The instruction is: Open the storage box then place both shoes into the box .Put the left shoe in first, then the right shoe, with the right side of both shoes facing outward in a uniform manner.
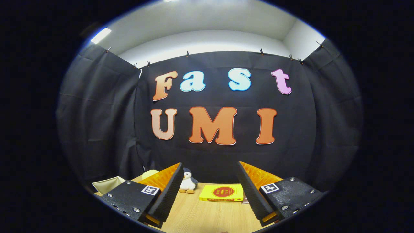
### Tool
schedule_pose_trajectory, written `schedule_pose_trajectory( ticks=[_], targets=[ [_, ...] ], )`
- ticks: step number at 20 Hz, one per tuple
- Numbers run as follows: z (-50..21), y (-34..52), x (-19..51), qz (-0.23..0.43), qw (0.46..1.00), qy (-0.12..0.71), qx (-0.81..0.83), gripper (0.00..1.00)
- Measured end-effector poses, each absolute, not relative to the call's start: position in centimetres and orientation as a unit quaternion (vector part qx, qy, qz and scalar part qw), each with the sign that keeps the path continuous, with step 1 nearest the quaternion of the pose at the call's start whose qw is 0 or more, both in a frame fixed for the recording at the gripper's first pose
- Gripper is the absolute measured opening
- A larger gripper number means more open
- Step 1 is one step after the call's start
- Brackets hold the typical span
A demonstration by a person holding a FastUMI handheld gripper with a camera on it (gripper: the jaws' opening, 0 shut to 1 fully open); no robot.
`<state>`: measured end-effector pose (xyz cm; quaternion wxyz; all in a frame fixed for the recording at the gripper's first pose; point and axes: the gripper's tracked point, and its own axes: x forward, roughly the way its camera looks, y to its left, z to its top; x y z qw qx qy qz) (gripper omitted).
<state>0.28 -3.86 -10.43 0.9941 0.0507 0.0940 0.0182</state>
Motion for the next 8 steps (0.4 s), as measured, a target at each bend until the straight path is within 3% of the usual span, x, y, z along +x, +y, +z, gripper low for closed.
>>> schedule_pose_trajectory(
  ticks=[8],
  targets=[
    [-8.2,-5.1,0.1,0.010,0.997,0.065,0.038,0.98]
  ],
)
